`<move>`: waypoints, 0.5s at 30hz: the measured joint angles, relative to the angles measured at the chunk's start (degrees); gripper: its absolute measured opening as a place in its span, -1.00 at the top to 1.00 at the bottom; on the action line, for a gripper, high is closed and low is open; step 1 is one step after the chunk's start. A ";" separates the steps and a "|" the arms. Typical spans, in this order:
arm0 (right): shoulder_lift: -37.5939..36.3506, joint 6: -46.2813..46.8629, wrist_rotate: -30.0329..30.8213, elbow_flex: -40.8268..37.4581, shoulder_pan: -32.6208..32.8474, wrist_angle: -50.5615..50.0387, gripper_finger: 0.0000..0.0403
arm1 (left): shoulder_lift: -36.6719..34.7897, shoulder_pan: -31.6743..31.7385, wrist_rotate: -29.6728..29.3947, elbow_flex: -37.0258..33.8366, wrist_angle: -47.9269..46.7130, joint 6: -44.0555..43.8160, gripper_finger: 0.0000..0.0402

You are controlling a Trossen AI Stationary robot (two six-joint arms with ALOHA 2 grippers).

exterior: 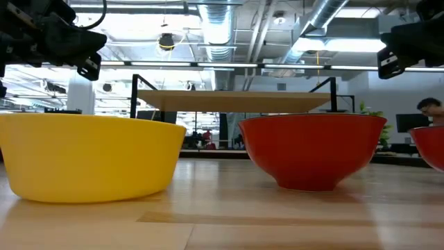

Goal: Pick & Place Mini bowls

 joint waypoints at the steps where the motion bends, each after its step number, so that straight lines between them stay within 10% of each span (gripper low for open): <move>1: 0.00 0.93 0.06 -0.02 0.00 0.01 0.70 | 0.00 0.00 0.00 0.02 0.01 0.00 0.94; 15: 0.04 21.55 1.73 1.58 0.59 -0.08 0.70 | 0.00 0.00 0.02 0.00 0.02 -0.02 0.94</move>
